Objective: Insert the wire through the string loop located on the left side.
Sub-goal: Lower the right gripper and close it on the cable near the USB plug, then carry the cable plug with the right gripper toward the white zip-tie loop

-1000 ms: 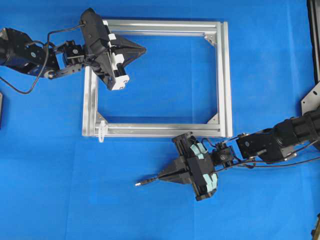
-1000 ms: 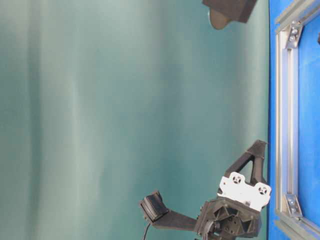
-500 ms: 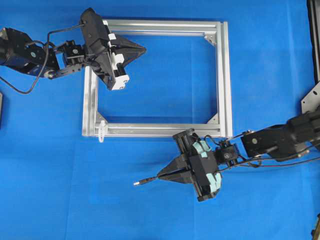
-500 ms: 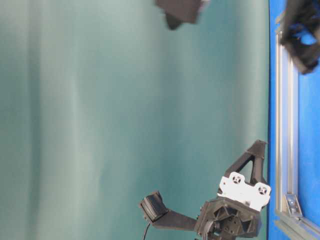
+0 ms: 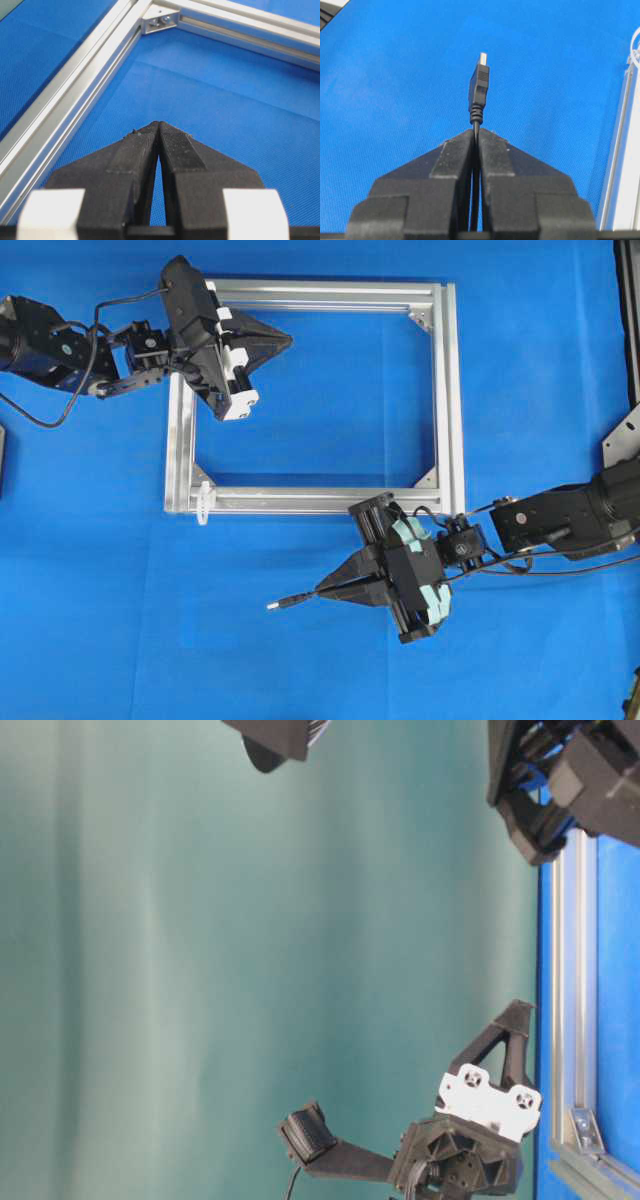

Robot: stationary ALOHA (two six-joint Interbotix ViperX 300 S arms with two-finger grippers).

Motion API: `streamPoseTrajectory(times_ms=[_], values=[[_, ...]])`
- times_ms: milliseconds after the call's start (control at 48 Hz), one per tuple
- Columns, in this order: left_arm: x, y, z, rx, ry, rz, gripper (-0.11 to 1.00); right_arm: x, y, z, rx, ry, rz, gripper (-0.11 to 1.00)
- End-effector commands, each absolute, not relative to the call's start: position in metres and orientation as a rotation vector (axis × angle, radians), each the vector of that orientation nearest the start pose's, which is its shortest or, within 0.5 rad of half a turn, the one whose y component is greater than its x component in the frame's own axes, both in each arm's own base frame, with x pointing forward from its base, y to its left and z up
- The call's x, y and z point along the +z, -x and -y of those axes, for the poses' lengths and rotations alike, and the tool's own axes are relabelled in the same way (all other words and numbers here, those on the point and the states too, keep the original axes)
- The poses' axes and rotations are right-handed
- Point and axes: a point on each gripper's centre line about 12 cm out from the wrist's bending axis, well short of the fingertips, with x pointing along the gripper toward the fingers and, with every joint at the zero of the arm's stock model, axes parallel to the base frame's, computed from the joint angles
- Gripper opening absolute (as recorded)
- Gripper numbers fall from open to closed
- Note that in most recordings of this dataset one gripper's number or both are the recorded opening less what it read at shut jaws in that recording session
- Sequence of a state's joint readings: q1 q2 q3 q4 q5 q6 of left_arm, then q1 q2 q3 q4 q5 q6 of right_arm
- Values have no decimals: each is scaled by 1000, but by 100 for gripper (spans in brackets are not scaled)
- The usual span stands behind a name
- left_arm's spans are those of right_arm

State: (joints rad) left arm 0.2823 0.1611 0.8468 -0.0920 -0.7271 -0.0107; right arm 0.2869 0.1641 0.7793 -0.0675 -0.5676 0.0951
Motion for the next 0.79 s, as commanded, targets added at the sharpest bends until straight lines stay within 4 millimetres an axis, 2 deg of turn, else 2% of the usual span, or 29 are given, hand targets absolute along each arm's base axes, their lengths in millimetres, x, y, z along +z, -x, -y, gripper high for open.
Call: streamPoseTrajectory(times_ms=[0,771], values=[[143,-365,-113,350,105,-221,0,142,-378,-116,315,5,-339,-1],[141,-363,-113,351,106,-229,0,142,-378,-116,315,5,-339,-1]])
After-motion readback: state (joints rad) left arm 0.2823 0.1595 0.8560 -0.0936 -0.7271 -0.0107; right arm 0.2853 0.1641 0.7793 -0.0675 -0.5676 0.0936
